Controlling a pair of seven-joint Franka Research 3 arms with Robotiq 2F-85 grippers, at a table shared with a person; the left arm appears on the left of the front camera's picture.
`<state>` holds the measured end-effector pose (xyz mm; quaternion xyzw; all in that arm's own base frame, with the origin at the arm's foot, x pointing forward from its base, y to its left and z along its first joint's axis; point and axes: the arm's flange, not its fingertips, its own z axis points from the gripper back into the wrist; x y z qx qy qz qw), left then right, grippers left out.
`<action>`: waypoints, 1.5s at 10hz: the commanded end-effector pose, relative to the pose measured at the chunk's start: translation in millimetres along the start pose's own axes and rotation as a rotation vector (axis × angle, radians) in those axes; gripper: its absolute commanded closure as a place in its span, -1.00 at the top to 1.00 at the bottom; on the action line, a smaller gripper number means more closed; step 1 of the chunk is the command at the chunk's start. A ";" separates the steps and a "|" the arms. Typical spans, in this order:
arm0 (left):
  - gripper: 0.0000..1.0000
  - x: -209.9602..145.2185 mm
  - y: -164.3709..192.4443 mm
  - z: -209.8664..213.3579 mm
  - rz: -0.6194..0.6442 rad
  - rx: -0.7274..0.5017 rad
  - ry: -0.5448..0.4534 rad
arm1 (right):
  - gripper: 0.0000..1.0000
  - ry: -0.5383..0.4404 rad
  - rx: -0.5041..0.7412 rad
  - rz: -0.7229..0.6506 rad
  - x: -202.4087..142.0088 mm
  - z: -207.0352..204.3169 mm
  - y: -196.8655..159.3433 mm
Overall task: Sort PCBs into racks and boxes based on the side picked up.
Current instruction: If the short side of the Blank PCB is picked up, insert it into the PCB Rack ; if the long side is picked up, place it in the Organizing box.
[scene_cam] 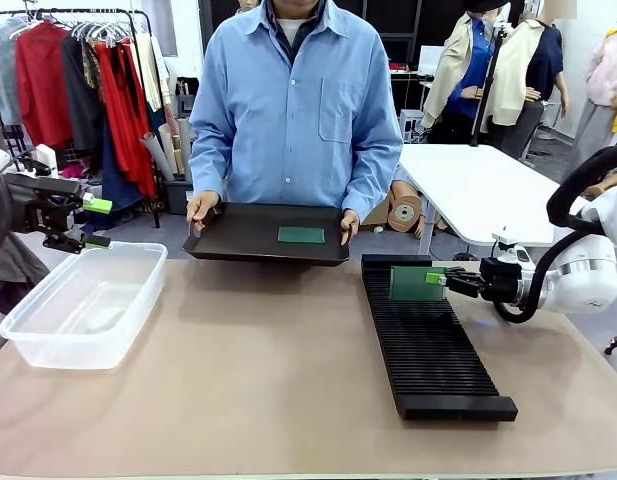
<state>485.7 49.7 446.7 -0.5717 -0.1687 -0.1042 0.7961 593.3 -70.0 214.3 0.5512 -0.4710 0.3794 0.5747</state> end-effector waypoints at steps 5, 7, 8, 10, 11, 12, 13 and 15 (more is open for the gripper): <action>1.00 0.9 -2.0 0.2 0.012 0.002 -0.006 | -1.00 -0.006 -0.039 0.021 -2.0 2.2 -2.3; 1.00 0.9 -2.0 0.2 0.012 0.002 -0.006 | -1.00 -0.013 -0.041 0.015 -6.6 3.5 -5.3; 1.00 0.9 -2.0 0.2 0.012 0.002 -0.006 | -1.00 -0.019 -0.043 0.015 -8.1 2.9 -8.5; 1.00 0.9 -2.0 0.2 0.012 0.002 -0.006 | -1.00 -0.014 -0.035 0.013 -10.7 -1.1 -12.4; 1.00 0.9 -2.0 0.2 0.012 0.002 -0.006 | -1.00 -0.008 -0.031 0.013 -11.5 -3.3 -15.2; 1.00 0.9 -2.0 0.2 0.012 0.002 -0.006 | -1.00 -0.003 -0.029 0.009 -12.6 -5.2 -17.6; 1.00 0.9 -2.0 0.2 0.012 0.002 -0.006 | -1.00 0.008 -0.027 0.002 -14.3 -5.8 -19.5; 1.00 0.9 -2.0 0.2 0.012 0.002 -0.006 | -1.00 0.022 -0.028 -0.004 -16.5 -6.6 -23.2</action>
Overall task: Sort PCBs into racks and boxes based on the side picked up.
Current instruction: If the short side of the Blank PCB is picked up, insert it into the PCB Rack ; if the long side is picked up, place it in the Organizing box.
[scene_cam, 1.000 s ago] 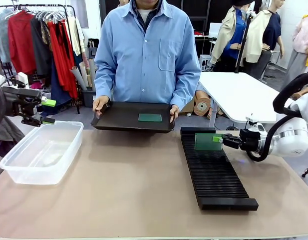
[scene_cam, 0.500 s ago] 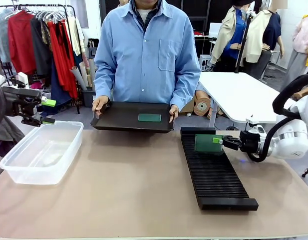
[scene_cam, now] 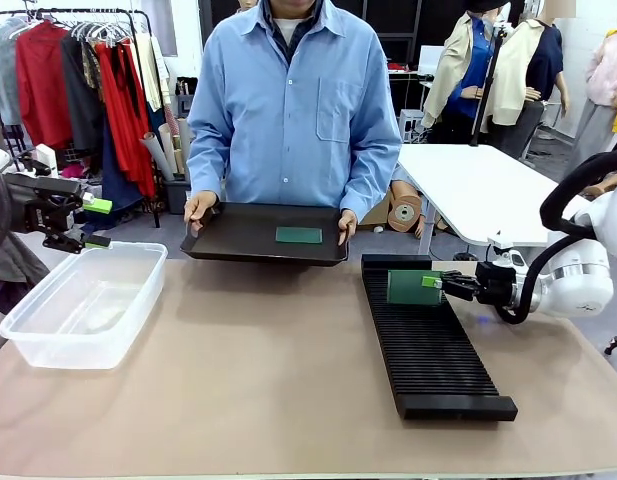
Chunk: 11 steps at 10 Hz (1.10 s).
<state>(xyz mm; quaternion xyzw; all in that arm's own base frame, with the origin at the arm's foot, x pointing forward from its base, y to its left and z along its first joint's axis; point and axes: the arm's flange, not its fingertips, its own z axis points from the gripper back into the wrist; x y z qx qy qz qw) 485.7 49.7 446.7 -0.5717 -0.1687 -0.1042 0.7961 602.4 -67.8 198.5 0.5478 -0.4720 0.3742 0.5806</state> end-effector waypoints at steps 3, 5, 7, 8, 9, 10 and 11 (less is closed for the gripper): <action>1.00 0.9 -2.0 0.2 0.012 0.002 -0.006 | -1.00 0.045 -0.002 0.010 -6.9 -4.0 -15.5; 1.00 0.9 -2.0 0.2 0.012 0.002 -0.006 | -1.00 0.081 0.035 0.017 -8.6 -9.1 -22.7; 1.00 0.9 -2.0 0.2 0.012 0.002 -0.006 | -1.00 0.095 0.041 0.009 -11.9 -8.1 -28.3; 1.00 0.9 -2.0 0.2 0.012 0.002 -0.006 | -1.00 0.096 0.040 0.004 -12.9 -7.9 -31.9; 1.00 0.9 -2.0 0.2 0.012 0.002 -0.006 | -1.00 0.090 0.039 -0.004 -13.8 -6.8 -34.1; 1.00 0.9 -2.0 0.2 0.012 0.002 -0.006 | -1.00 0.067 0.029 -0.010 -17.7 -3.1 -33.3; 1.00 0.9 -2.0 0.2 0.012 0.002 -0.006 | -1.00 0.055 0.017 -0.017 -19.0 2.4 -32.8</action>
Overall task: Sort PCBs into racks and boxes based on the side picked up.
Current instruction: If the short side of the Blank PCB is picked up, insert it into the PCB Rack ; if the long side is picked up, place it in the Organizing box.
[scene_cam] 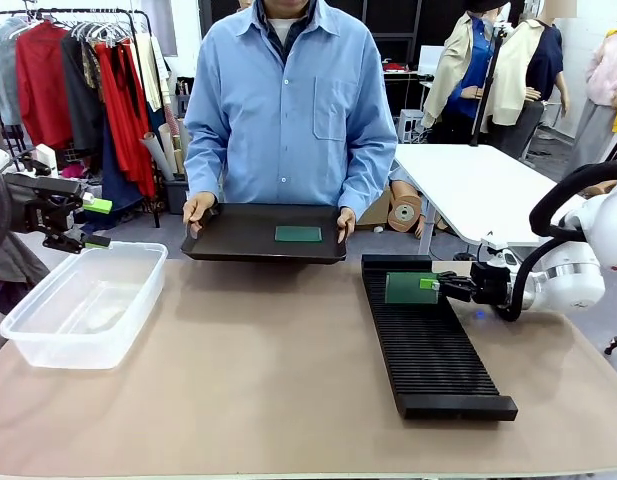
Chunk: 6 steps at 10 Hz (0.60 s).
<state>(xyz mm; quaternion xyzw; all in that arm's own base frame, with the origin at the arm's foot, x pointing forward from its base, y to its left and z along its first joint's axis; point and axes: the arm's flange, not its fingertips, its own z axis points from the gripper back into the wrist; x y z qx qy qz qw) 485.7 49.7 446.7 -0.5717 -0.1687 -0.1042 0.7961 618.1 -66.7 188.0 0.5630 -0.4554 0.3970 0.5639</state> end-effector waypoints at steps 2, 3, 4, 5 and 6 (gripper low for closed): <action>1.00 0.9 -2.0 0.3 0.012 0.002 -0.006 | -1.00 0.011 -0.060 -0.010 -8.5 6.7 -13.4; 1.00 0.9 -2.0 0.3 0.012 0.002 -0.006 | -0.84 -0.005 -0.063 -0.020 -5.3 5.2 -12.3; 1.00 0.9 -2.0 0.3 0.012 0.002 -0.006 | -0.44 -0.008 -0.068 -0.023 -2.4 5.2 -10.3; 1.00 0.9 -2.0 0.3 0.012 0.002 -0.006 | -0.04 -0.010 -0.069 -0.026 -0.7 4.4 -10.0; 1.00 0.9 -2.0 0.3 0.012 0.002 -0.006 | 0.36 -0.009 -0.066 -0.030 0.2 2.4 -10.5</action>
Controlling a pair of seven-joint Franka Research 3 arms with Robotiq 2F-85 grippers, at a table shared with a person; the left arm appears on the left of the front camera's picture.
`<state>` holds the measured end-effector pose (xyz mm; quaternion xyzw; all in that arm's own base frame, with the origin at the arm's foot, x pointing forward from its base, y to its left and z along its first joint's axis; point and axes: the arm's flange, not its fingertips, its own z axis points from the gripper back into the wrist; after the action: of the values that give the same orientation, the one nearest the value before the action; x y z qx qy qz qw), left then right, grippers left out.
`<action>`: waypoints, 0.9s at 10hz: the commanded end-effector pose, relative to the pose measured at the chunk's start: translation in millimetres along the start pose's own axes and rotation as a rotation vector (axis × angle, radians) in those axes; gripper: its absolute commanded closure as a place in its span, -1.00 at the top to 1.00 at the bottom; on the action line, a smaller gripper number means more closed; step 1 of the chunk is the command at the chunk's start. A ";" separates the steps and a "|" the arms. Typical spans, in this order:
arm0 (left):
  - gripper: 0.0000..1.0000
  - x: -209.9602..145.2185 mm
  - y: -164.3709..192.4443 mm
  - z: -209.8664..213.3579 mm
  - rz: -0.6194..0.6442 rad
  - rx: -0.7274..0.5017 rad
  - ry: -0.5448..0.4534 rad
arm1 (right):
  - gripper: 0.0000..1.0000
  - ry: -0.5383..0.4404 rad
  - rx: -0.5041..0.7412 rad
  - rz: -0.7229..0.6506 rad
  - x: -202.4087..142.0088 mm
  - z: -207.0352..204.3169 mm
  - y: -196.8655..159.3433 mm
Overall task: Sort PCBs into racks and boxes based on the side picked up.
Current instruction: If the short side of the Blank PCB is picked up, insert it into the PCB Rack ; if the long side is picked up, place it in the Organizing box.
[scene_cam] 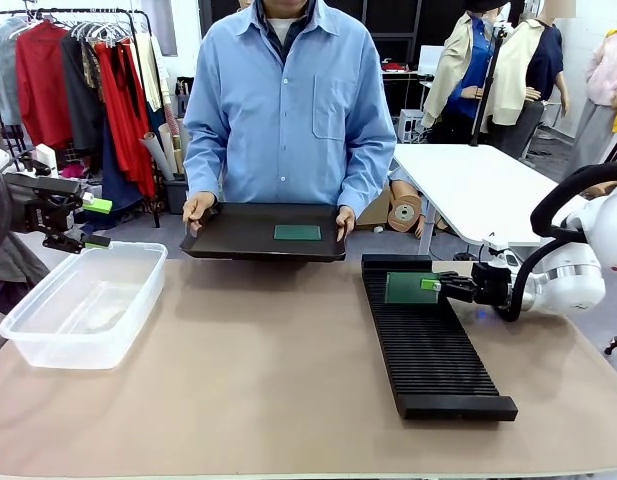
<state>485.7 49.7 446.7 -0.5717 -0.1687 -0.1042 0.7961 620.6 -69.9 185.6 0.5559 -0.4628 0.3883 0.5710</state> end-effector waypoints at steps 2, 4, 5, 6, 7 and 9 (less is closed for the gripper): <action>1.00 0.9 -2.0 0.2 0.012 0.002 -0.006 | 1.00 -0.008 -0.036 -0.026 3.8 -0.9 -6.7; 1.00 0.9 -2.0 0.2 0.012 0.002 -0.006 | 1.00 -0.012 -0.040 -0.022 6.5 -0.8 -6.4; 1.00 0.9 -2.0 0.2 0.012 0.002 -0.006 | 1.00 -0.010 -0.042 -0.022 6.6 -1.0 -5.7; 1.00 0.9 -2.0 0.2 0.012 0.002 -0.006 | 1.00 0.000 -0.043 -0.020 8.0 -0.4 -5.0; 1.00 0.9 -2.0 0.2 0.012 0.002 -0.006 | 1.00 0.006 -0.045 -0.019 9.4 -0.7 -5.0; 1.00 0.9 -2.0 0.2 0.012 0.002 -0.006 | 1.00 0.049 -0.037 0.011 8.9 -2.7 -4.2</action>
<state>485.7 49.7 446.7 -0.5717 -0.1687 -0.1042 0.7961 623.7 -71.9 187.3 0.5442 -0.4645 0.3887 0.5806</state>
